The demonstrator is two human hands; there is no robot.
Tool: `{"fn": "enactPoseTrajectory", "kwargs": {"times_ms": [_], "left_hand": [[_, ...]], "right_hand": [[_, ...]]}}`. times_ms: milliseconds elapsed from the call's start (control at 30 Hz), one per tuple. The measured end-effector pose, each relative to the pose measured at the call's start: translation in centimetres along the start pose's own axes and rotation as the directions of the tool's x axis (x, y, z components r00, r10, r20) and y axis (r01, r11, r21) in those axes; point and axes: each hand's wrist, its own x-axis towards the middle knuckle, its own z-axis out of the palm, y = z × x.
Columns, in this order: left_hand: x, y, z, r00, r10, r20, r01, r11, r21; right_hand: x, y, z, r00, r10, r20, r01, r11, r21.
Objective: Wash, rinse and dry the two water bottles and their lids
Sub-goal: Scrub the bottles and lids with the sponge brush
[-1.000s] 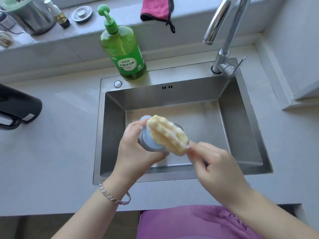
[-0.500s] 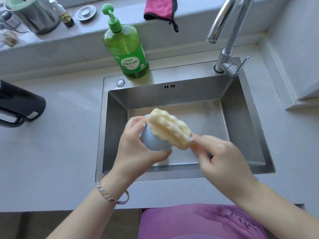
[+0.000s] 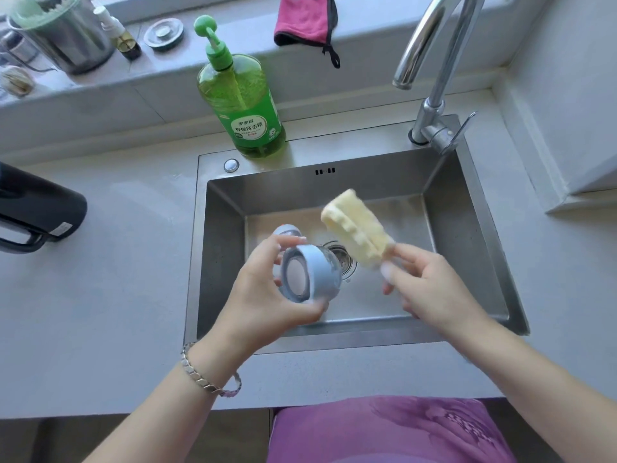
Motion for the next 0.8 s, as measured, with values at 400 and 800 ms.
{"fn": "enactPoseTrajectory", "kwargs": {"times_ms": [400, 800], "left_hand": [[-0.1, 1.2, 0.6, 0.994, 0.113, -0.007, -0.113, 0.989, -0.098], [-0.1, 0.3, 1.5, 0.987, -0.117, -0.112, 0.081, 0.955, -0.284]], "right_hand": [[0.4, -0.7, 1.5, 0.957, 0.147, 0.25, -0.258, 0.822, 0.507], [0.0, -1.0, -0.4, 0.99, -0.009, 0.138, -0.009, 0.992, 0.127]]}}
